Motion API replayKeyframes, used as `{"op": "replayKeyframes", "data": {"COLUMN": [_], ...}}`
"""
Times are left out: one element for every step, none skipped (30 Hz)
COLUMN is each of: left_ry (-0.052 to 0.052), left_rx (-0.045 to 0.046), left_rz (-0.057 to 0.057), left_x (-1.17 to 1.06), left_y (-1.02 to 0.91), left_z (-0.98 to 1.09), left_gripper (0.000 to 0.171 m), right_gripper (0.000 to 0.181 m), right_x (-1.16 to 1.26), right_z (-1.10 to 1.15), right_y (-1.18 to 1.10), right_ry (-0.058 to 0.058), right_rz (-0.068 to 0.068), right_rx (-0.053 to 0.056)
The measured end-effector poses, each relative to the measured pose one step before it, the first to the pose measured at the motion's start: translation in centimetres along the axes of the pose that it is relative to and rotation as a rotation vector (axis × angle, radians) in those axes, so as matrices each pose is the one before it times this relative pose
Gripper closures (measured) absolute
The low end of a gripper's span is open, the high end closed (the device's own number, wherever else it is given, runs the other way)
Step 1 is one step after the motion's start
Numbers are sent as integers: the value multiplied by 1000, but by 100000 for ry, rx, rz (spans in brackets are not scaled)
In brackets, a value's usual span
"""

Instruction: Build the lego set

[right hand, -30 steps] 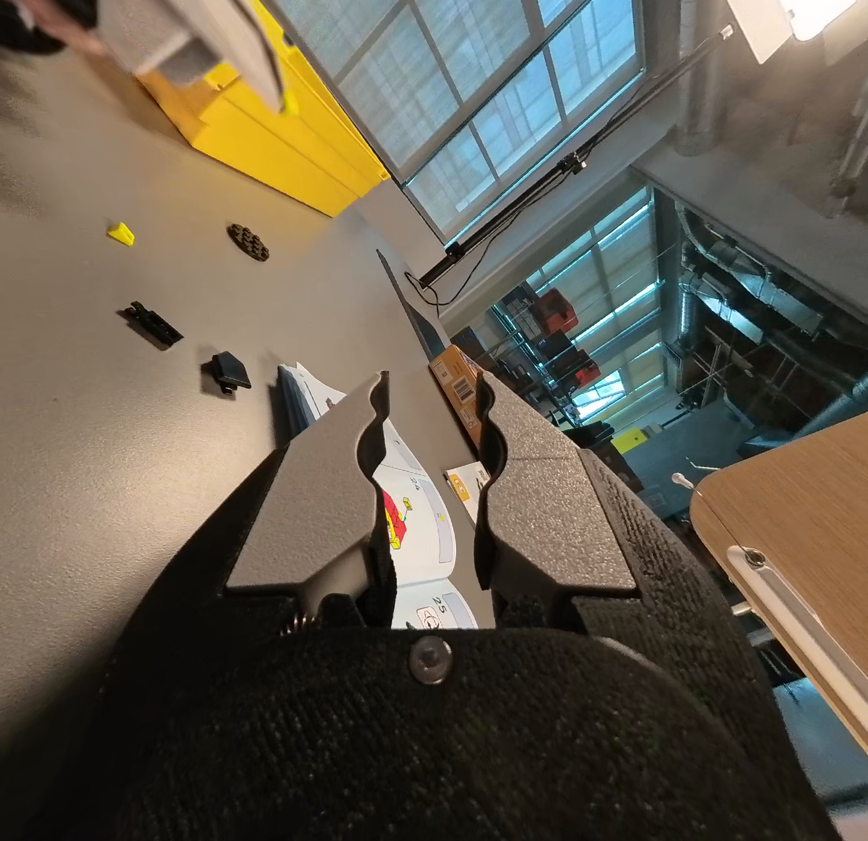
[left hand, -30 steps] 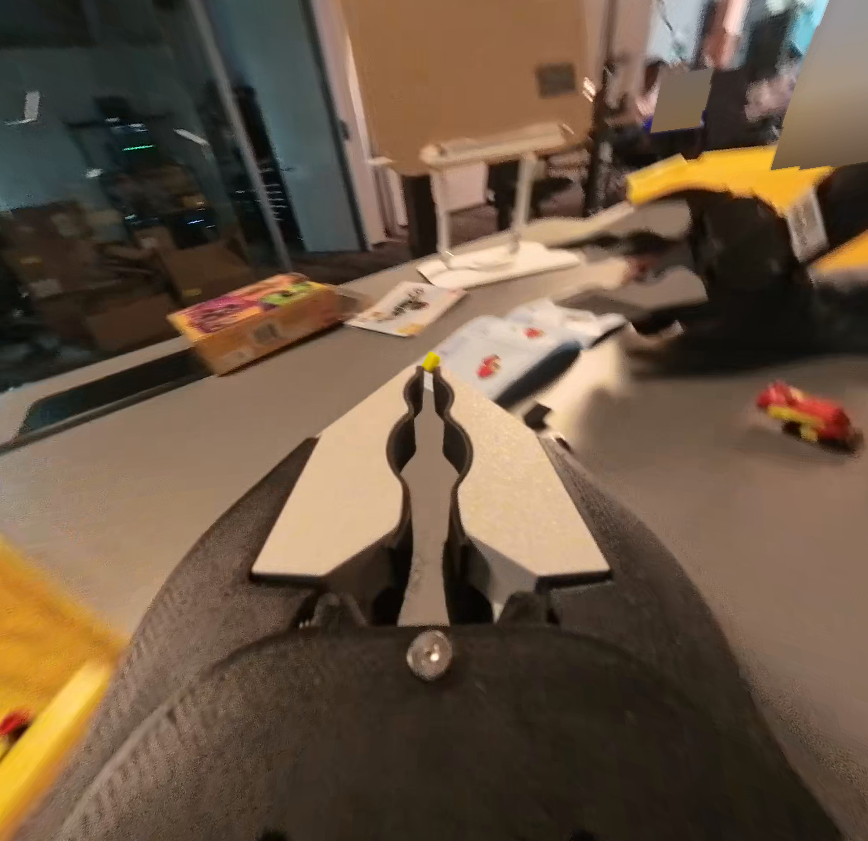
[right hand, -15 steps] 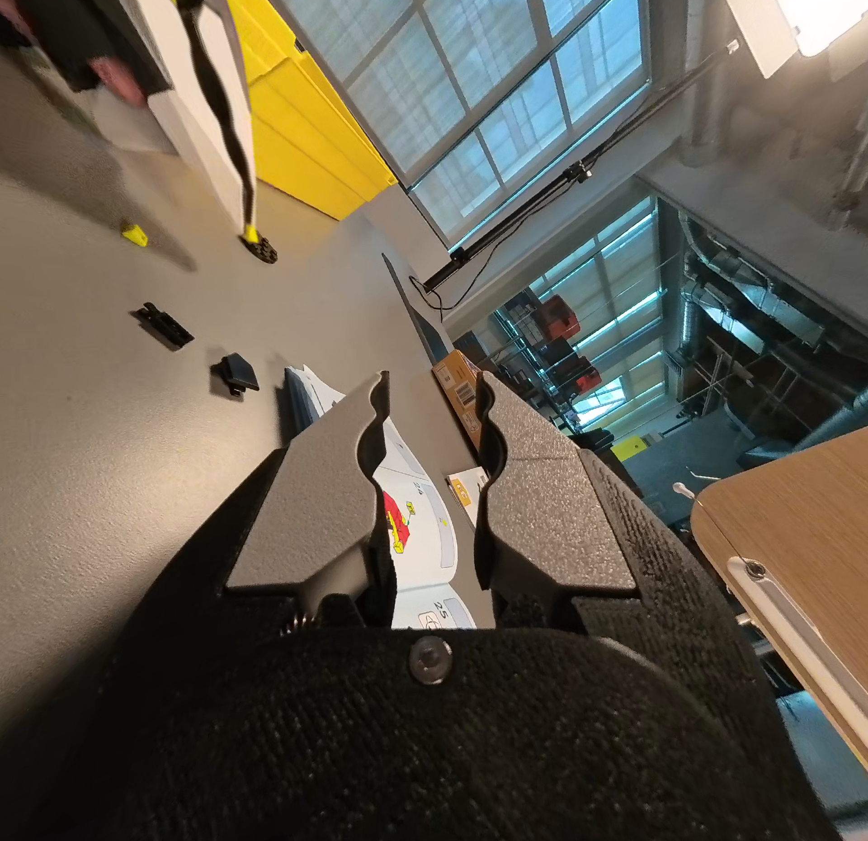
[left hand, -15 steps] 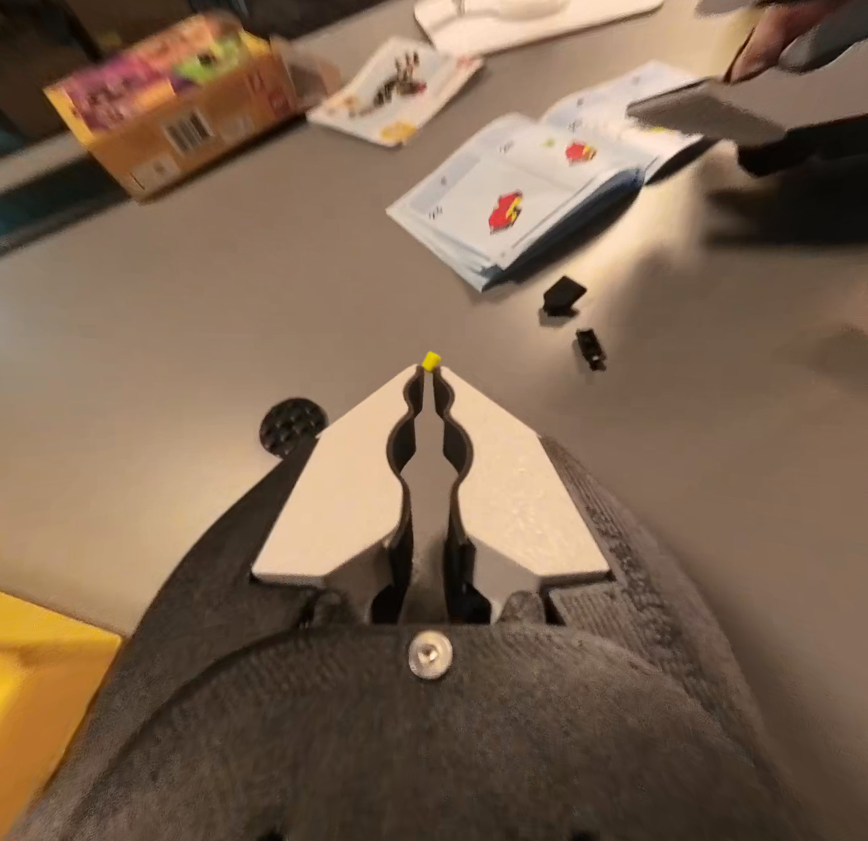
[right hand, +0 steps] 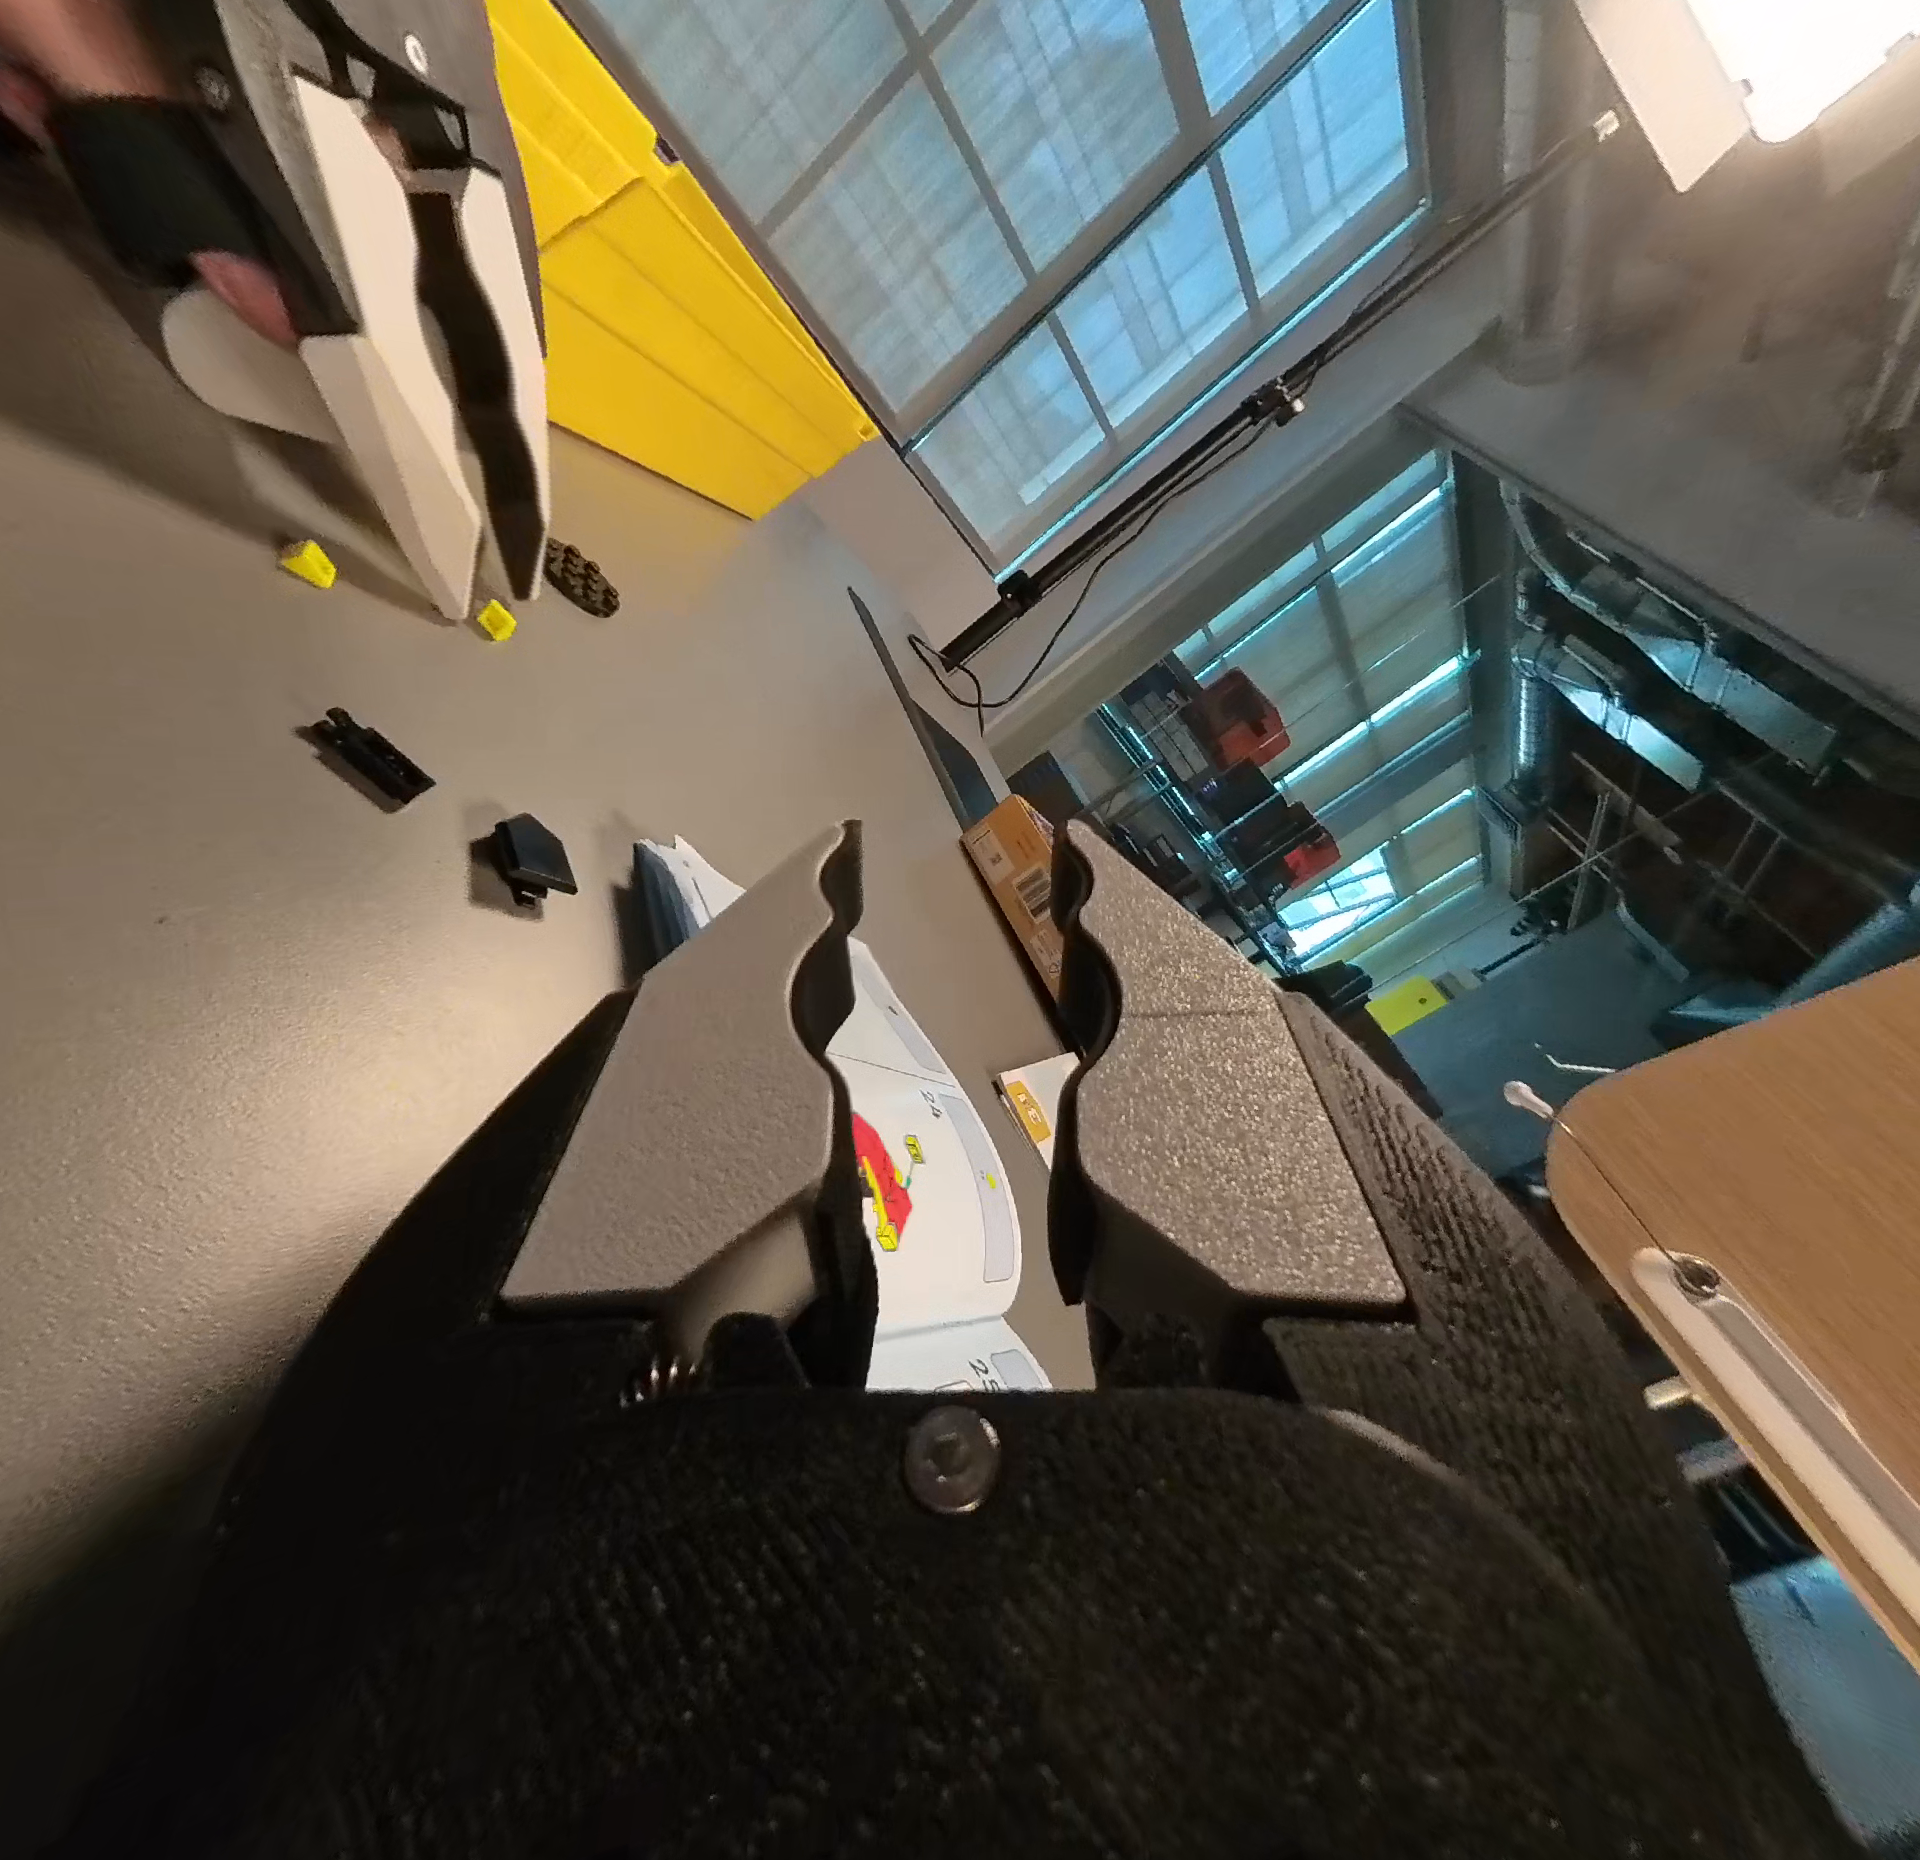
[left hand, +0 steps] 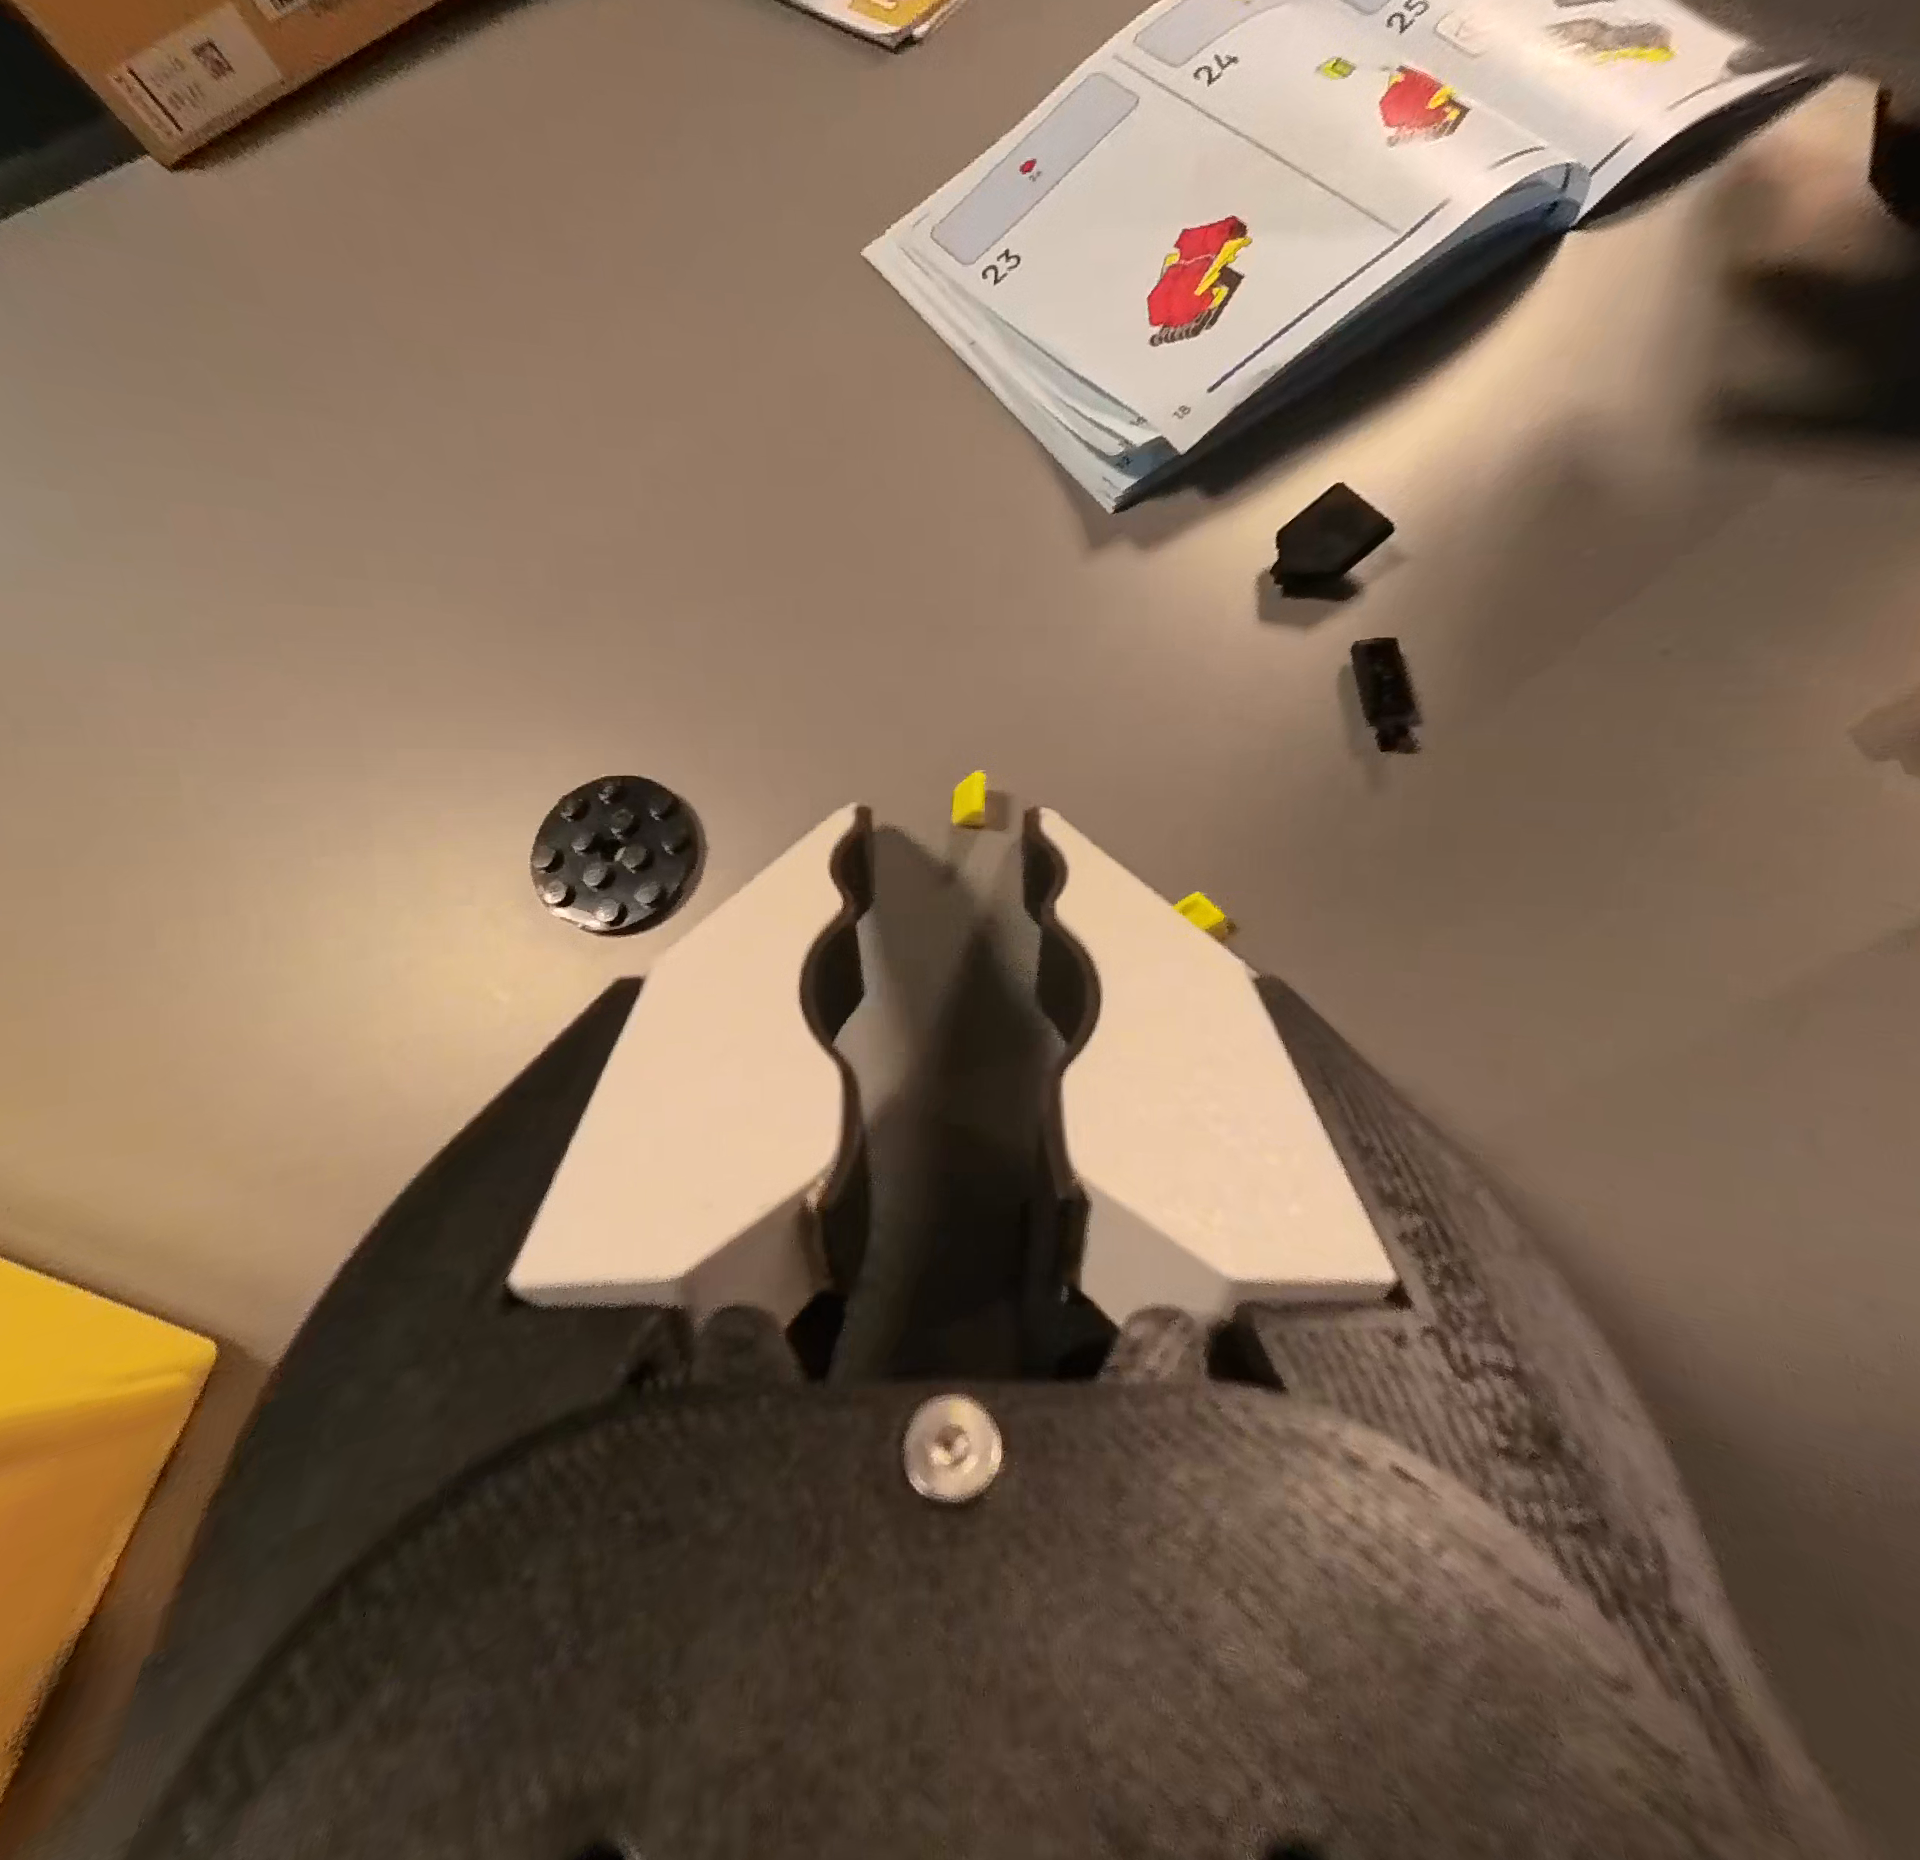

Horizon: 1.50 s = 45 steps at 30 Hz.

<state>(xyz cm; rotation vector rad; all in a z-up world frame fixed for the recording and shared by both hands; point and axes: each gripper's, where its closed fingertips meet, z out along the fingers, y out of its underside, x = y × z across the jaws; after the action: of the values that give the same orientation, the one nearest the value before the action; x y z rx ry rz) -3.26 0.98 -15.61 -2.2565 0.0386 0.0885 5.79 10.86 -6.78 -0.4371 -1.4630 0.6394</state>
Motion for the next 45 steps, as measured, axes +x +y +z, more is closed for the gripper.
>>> {"op": "replayKeyframes", "data": {"left_ry": [-934, -748, -2870, -4758, -4920, -4980, -3308, -1567, -144, 2092, 2072, 1525, 909, -193, -487, -316, 751, 1268, 534, 722, 980, 766, 1098, 1151, 1211, 361, 216, 1151, 625, 500, 64, 383, 592, 726, 465, 467, 758, 684, 577, 612, 485, 384, 327, 562, 697], "left_rx": [25, 2023, 8031, 13332, 15422, 14363, 9193, 3121, -642, -3084, -4799, -5915, -6394, -4785, -3087, -2088, -1704, -1795, -2251, -2787, -3393, -3798, -4061, -4073, -3790, -2541, -778, -1282, -1143, -19, -295, -16, -13, -1, 13, 53, 81, 143, 83, 61, 9, 76, 282, 607, 1218], "left_rz": [-33, 1027, 2018, 3328, 3903, 3330, 1782, -155, -1472, -1840, -1840, -1634, -1474, -1090, -313, 169, 698, 851, 591, 467, 355, 135, 91, 38, 82, -117, -199, 60, 35, -81, -283, -213, -115, -12, 14, 85, 282, 416, 465, 355, 80, -204, -463, -680, -948], "left_x": [-141, -57, -82, -337, -365, -489, -436, -285, -92, 270, 306, 135, -8, -114, -82, -22, 154, 237, 118, 125, 151, 103, 138, 135, 145, 21, 8, 133, 75, 56, -18, 19, 51, 83, 64, 59, 116, 116, 108, 100, 62, 27, -4, 11, -13], "left_y": [-7, -265, -1021, -1613, -1841, -1838, -1398, -631, 59, 572, 862, 1077, 827, 600, 371, 241, 209, 215, 265, 333, 407, 450, 485, 483, 454, 276, 89, 163, 135, -7, 30, 2, 7, 3, -2, -1, -9, -14, -13, -14, -1, -7, -27, -75, -139], "left_z": [-40, -234, -603, -1199, -1383, -1253, -813, -320, 33, 262, 324, 489, 492, 419, 289, 201, 165, 176, 210, 260, 316, 356, 380, 378, 371, 279, 69, 123, 103, 17, 23, 12, 3, 2, 1, -4, -5, -10, -7, 1, 0, -6, -26, -58, -116], "left_gripper": [141, 143, 147, 147, 150, 153, 154, 153, 153, 153, 153, 153, 151, 149, 149, 149, 151, 153, 153, 154, 154, 154, 154, 154, 154, 155, 156, 156, 156, 157, 158, 158, 158, 159, 159, 158, 158, 158, 158, 158, 158, 158, 158, 158, 158], "right_gripper": [147, 147, 147, 147, 147, 147, 147, 147, 148, 148, 148, 147, 145, 144, 144, 144, 144, 144, 144, 144, 145, 145, 145, 145, 145, 145, 146, 146, 146, 146, 146, 146, 146, 146, 147, 147, 147, 147, 147, 148, 148, 148, 148, 148, 148], "right_x": [131, 164, 139, 179, 204, 229, 268, 388, 473, 749, 1371, 1301, 610, 376, 268, 24, -34, -126, -257, -285, -237, -254, -241, -157, -110, -83, -31, 33, 13, -20, -35, -39, -47, -85, -100, -90, -82, -110, -124, -133, -105, -110, -134, -91, -58], "right_z": [-17, -78, -70, -95, -85, -77, -71, -76, -151, -188, -250, -242, -112, -9, 17, 27, 51, 24, 6, 2, 13, -13, -53, -18, -38, -99, -67, -88, -66, -72, -56, -45, -57, -79, -69, -70, -76, -83, -100, -68, -32, -14, -33, -57, -5], "right_y": [-20, -62, -90, -119, -143, -130, -96, -39, -16, 26, 101, 161, 107, 109, 164, 181, 88, -84, -197, -184, -63, -120, -151, -117, -85, -54, -63, -44, -40, -28, -8, -26, -46, -92, -107, -76, -58, -38, -27, -53, -89, -103, -84, -81, -83], "right_ry": [596, 712, 1018, 1248, 1370, 1426, 1543, 2029, 2300, 3962, 7691, 6897, 2441, 1078, 608, -146, -497, -644, -1115, -1396, -1256, -1134, -1063, -834, -667, -483, -493, -308, -230, -331, -420, -446, -593, -721, -756, -662, -612, -725, -836, -686, -597, -635, -726, -526, -253], "right_rz": [616, 298, -19, -14, 205, 273, 152, 307, 655, 592, 392, 1359, 2908, 2718, 1892, 1217, 492, 4, -259, -602, -984, -1002, -868, -577, -438, -91, 185, 624, 755, 745, 638, 577, 363, 217, 202, 215, 299, 475, 467, 279, 84, 60, 56, -41, 15], "right_rx": [226, 303, 388, 610, 742, 712, 490, 275, 112, -340, -1431, -1627, -302, 257, -357, -591, -206, 464, 925, 931, 652, 481, 523, 537, 477, 279, 307, 280, 189, 241, 275, 220, 380, 513, 485, 376, 292, 243, 142, 145, 289, 411, 358, 244, 201]}}
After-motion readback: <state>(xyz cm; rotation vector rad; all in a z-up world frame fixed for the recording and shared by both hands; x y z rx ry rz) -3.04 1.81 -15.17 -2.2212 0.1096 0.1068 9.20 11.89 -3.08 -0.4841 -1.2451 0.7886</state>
